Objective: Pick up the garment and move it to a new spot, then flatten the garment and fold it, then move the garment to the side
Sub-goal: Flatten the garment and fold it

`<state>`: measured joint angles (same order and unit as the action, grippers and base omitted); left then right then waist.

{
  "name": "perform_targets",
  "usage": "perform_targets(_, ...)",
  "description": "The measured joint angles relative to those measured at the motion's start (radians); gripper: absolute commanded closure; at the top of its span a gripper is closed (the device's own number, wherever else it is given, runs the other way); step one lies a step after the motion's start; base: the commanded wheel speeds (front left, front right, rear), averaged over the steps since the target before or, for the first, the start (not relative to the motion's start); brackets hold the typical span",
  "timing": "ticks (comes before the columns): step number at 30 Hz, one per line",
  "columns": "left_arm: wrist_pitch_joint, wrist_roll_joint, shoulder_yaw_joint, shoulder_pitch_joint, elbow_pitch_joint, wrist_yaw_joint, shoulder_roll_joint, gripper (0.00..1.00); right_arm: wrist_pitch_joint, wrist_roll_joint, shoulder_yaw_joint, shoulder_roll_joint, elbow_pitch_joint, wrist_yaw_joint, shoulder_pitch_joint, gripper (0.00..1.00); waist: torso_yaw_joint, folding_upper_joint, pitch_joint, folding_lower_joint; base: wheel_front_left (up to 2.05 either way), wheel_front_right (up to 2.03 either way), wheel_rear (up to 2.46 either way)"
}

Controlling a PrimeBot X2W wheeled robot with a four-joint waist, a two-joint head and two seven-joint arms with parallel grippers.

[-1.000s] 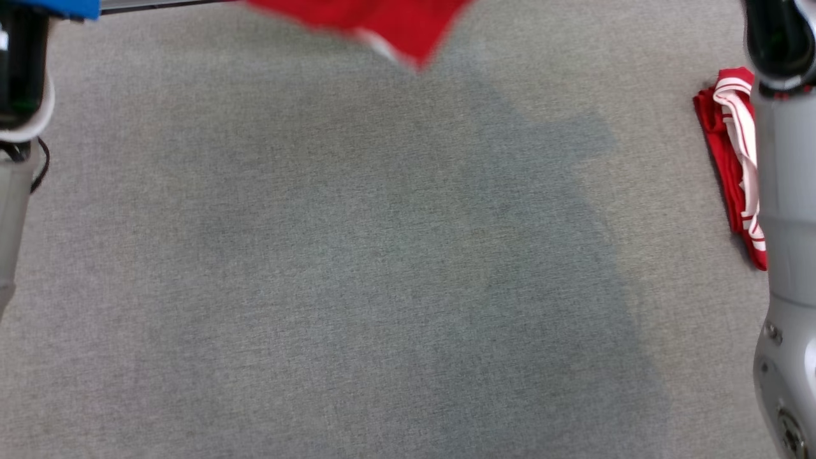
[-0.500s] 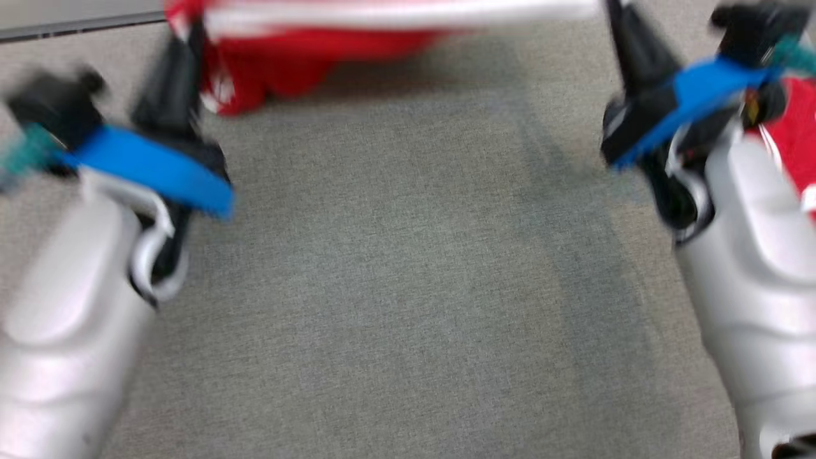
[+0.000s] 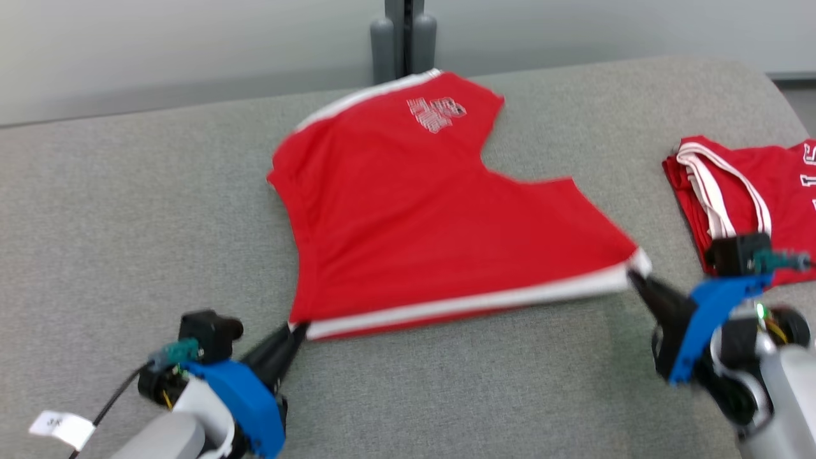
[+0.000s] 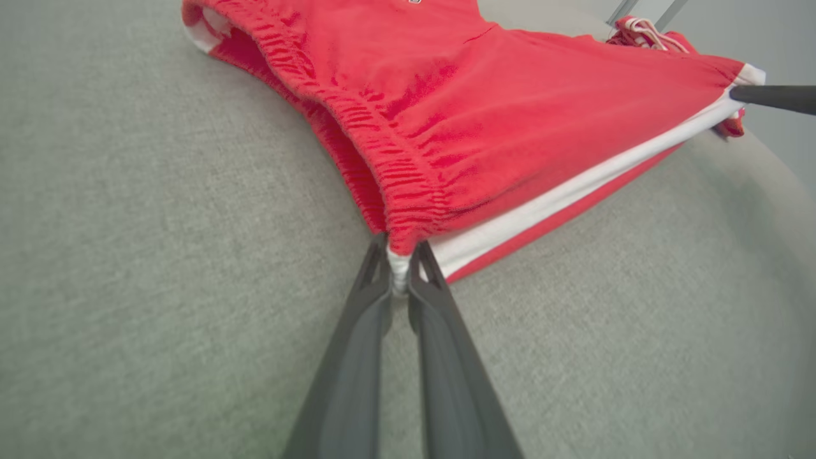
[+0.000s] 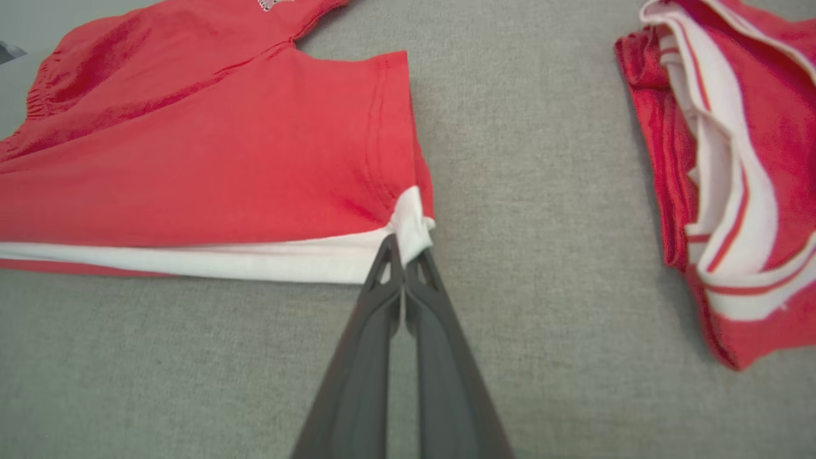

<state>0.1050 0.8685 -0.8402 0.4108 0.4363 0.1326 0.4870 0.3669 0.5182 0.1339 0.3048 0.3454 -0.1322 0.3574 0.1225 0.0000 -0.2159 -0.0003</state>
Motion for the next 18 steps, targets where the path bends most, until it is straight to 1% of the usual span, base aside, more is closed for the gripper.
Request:
perform_targets(2,-0.05,0.016,-0.019,-0.043,-0.062,0.0,0.038,1.0,0.107,-0.011,-0.035,0.0,-0.091,0.0,-0.1,1.0,-0.006,0.0,0.02,0.0,0.0,0.0,0.0)
perform_targets(4,-0.103,0.042,-0.028,-0.093,-0.139,-0.015,0.079,1.0,0.213,-0.03,-0.099,-0.013,-0.2,0.0,-0.204,1.0,-0.015,0.0,0.034,-0.0001,0.0,0.0,0.0)
perform_targets(6,-0.149,0.075,-0.026,-0.139,-0.239,-0.05,0.121,1.0,0.338,-0.074,-0.165,-0.034,-0.327,-0.001,-0.305,1.0,-0.024,0.0,0.039,0.0,0.0,0.0,0.0)
perform_targets(8,-0.194,0.103,-0.017,-0.177,-0.358,-0.096,0.17,1.0,0.449,-0.103,-0.236,-0.087,-0.47,0.0,-0.402,1.0,-0.035,0.0,0.04,-0.0001,0.0,0.0,0.0)
perform_targets(11,-0.272,0.159,-0.008,-0.24,-0.539,-0.164,0.245,1.0,0.595,-0.146,-0.31,-0.156,-0.674,0.0,-0.51,1.0,-0.049,0.0,0.033,0.0,0.0,0.0,0.0)
perform_targets(13,-0.318,0.237,0.0,-0.289,-0.658,-0.199,0.27,1.0,0.651,-0.177,-0.351,-0.19,-0.786,0.001,-0.553,1.0,-0.056,0.0,0.025,0.0001,0.0,0.0,0.0)
perform_targets(15,-0.348,0.287,0.013,-0.314,-0.761,-0.231,0.29,1.0,0.69,-0.195,-0.373,-0.21,-0.872,0.001,-0.568,1.0,-0.063,0.0,0.017,0.0001,0.0,0.0,0.0)
perform_targets(18,-0.35,0.312,0.045,-0.316,-0.842,-0.268,0.303,1.0,0.726,-0.213,-0.382,-0.226,-0.934,0.001,-0.562,1.0,-0.07,0.0,0.005,0.0001,0.0,0.0,0.0)
